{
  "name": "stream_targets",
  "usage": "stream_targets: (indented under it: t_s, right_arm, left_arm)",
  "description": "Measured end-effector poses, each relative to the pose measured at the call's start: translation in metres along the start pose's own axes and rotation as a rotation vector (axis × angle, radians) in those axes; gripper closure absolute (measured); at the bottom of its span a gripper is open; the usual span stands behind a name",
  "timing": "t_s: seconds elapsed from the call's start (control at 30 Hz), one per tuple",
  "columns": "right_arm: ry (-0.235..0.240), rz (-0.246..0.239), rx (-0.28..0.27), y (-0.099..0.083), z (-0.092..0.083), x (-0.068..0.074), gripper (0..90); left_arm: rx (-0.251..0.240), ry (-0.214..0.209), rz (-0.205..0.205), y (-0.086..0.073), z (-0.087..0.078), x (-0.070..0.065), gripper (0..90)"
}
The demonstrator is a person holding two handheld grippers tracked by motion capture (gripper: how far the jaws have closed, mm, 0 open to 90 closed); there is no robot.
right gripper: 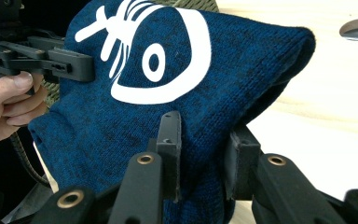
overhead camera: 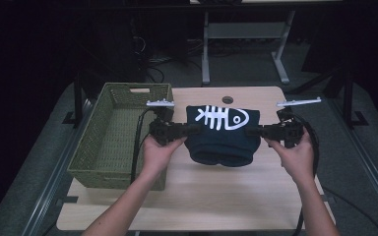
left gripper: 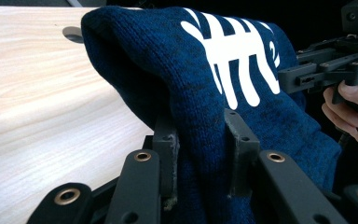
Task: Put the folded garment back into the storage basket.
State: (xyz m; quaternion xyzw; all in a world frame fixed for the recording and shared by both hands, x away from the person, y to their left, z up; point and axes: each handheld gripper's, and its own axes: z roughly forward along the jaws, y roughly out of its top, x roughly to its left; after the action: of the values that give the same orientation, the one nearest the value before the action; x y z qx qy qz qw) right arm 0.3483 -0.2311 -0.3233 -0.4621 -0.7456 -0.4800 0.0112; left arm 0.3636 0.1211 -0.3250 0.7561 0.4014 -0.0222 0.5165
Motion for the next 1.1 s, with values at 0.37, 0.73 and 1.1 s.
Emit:
stream_targets:
  t_s: [0.37,0.73,1.1]
  right_arm:
    - [0.023,-0.018,0.018,0.015,0.017,0.013,71.1]
    - [0.050,-0.039,0.029,0.028,0.036,0.026,71.1]
    - [0.062,-0.039,0.043,0.036,0.054,0.036,71.1]
  left_arm:
    - [-0.012,0.018,-0.008,0.003,-0.021,0.012,70.3]
    - [-0.023,0.038,-0.027,0.001,-0.043,0.025,70.3]
    - [-0.026,0.055,-0.037,0.001,-0.060,0.036,70.3]
